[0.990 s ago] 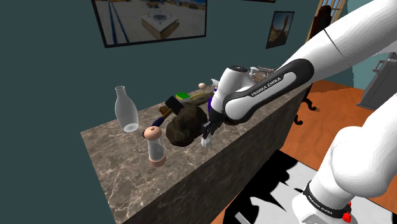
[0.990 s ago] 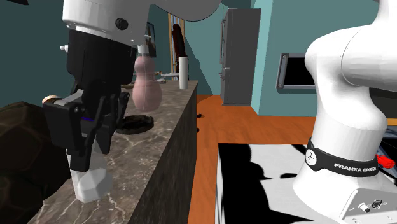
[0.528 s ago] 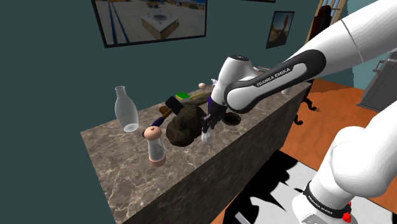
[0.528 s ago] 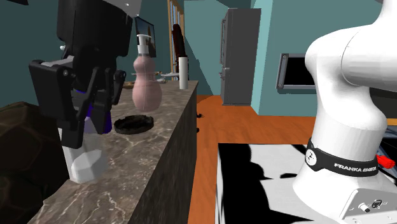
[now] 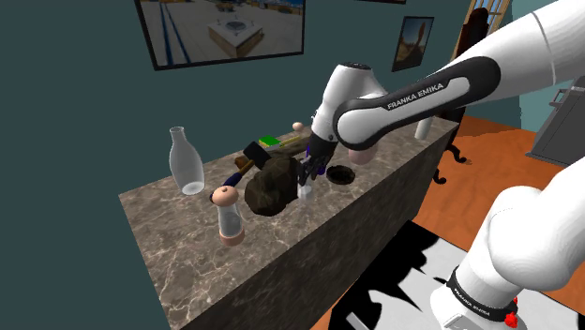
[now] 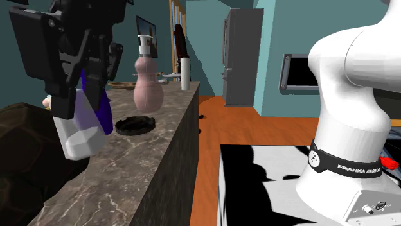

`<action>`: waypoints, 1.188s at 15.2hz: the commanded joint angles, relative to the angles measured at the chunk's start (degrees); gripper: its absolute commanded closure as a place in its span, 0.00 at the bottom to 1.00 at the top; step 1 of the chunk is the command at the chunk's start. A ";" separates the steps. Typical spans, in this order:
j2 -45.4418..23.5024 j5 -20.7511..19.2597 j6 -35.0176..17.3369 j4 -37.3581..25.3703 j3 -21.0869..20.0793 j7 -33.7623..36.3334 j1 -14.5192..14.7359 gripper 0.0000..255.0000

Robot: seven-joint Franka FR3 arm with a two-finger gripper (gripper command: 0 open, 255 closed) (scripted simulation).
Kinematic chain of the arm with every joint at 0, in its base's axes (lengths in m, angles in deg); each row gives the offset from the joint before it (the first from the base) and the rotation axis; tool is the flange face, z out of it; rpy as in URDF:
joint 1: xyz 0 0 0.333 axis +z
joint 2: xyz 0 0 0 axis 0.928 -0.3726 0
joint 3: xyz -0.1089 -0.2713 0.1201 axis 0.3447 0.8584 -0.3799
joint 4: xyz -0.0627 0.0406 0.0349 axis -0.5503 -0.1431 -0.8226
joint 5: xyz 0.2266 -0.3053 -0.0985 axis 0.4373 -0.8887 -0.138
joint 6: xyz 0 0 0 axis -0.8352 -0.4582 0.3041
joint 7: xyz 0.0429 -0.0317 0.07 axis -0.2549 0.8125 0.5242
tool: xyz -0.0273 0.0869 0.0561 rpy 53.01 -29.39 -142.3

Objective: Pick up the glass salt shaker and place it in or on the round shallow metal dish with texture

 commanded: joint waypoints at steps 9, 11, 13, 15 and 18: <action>2.16 -0.46 5.61 -2.80 4.93 -6.16 -2.19 1.00; 1.86 -0.57 6.19 -3.36 7.23 -9.30 -3.19 1.00; 1.31 -0.65 6.80 -4.19 9.49 -12.41 -4.18 1.00; 0.51 -0.69 7.45 -5.29 11.74 -15.50 -5.13 1.00; -1.14 -0.57 8.51 -7.44 15.03 -20.11 -6.49 1.00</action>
